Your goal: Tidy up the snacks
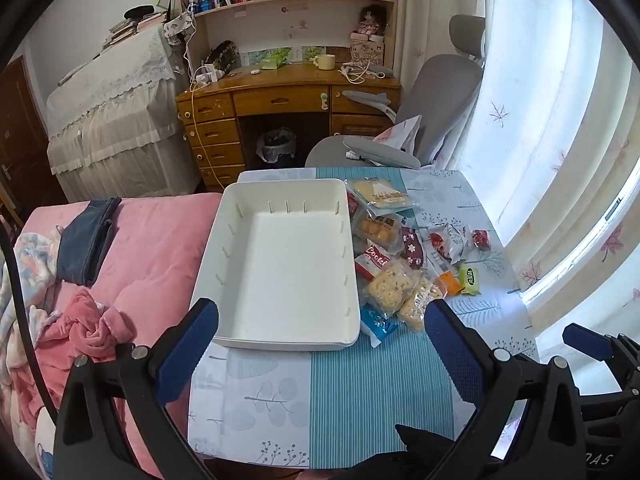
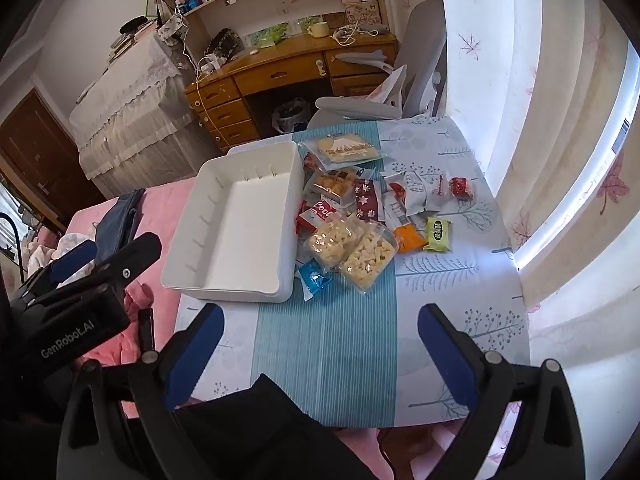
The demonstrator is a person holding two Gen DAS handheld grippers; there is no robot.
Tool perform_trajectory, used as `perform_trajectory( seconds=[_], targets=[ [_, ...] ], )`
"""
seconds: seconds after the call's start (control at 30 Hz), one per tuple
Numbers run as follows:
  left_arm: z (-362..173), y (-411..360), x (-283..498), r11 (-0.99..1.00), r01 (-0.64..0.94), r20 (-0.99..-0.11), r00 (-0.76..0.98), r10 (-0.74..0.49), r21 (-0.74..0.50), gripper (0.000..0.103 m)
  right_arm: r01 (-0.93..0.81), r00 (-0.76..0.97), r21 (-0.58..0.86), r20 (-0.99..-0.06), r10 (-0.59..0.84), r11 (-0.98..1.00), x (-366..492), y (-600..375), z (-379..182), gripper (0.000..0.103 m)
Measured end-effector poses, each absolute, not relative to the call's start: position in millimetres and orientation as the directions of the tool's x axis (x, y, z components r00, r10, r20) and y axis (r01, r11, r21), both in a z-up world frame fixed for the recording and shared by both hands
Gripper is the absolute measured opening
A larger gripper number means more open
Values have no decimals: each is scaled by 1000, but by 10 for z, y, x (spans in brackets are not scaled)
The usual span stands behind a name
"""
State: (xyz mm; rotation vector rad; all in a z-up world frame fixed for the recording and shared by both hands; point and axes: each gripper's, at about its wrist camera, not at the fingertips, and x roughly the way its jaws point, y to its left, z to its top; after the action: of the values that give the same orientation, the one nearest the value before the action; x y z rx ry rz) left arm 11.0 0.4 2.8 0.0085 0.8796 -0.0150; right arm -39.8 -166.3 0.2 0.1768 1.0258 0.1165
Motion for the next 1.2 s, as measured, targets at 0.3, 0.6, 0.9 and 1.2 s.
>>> perform_trajectory(
  seconds=[0.3,0.6,0.9,1.2],
  targets=[
    [20,16,109,1000,18,-775,632,-8,5,102,-20,517,190,-839,172,982,-355,-1625,96,98],
    [-133,172,74,999,17,-789,614,27,48,102,-20,514,185,-841,169,983,-333,-1628,110,98],
    [-252,289,127,997,71,-850,525,-42,-5,102,13,520,147,-846,119,989,-340,-1524,129,98],
    [-373,328,167,988,134,-862,488,-138,-82,102,71,568,100,-822,42,992,-469,-1494,68,98]
  ],
)
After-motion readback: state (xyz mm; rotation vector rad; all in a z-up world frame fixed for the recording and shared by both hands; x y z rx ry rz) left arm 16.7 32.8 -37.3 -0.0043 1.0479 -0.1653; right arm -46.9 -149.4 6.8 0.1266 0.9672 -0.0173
